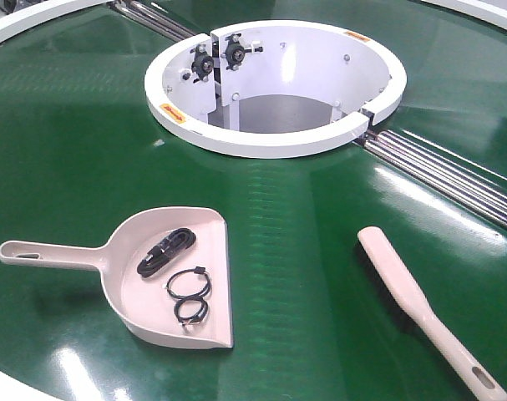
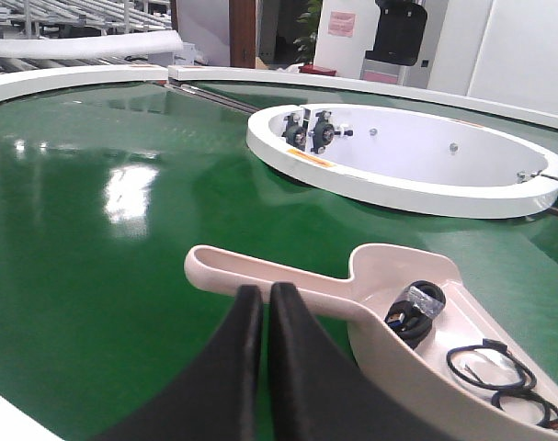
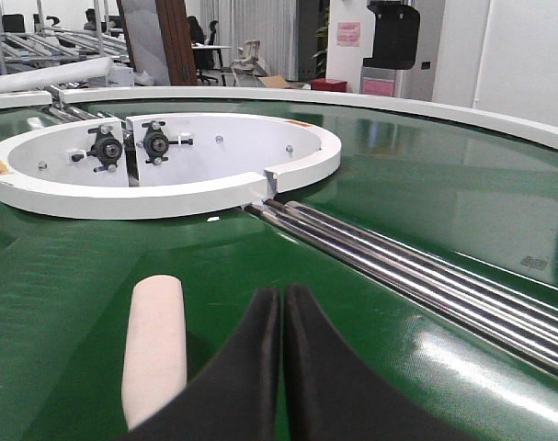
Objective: Clean and inspect green conveyor with broom and dustpan
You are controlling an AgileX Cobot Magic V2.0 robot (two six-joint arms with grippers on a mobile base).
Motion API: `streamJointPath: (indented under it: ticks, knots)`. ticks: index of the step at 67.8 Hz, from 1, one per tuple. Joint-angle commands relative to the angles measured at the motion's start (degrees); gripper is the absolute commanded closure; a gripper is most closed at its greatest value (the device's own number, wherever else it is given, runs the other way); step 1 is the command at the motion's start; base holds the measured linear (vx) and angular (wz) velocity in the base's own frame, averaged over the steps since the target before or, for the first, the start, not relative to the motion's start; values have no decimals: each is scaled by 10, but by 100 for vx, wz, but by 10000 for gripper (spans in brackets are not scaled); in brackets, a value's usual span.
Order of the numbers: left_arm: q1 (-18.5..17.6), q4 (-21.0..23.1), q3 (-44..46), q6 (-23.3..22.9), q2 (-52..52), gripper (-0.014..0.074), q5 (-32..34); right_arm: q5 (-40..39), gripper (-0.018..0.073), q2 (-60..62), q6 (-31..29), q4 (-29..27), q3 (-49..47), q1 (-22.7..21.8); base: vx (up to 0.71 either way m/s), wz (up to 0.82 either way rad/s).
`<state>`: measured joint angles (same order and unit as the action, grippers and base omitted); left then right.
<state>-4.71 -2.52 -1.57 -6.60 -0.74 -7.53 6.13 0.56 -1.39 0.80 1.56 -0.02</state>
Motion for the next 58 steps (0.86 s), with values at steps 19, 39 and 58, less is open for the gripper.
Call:
streamJointPath:
  ticks: [19,39,58]
  knots:
    - [-2,2,-18,-6,-8,604,39,-40,569,10,-4,6,12,-3,0,0]
    - [-2,2,-18,-6,-8,604,39,-40,569,10,-4,6,12,-3,0,0]
    - [-2,2,-18,-6,-8,604,39,-40,569,10,-4,6,12,-3,0,0]
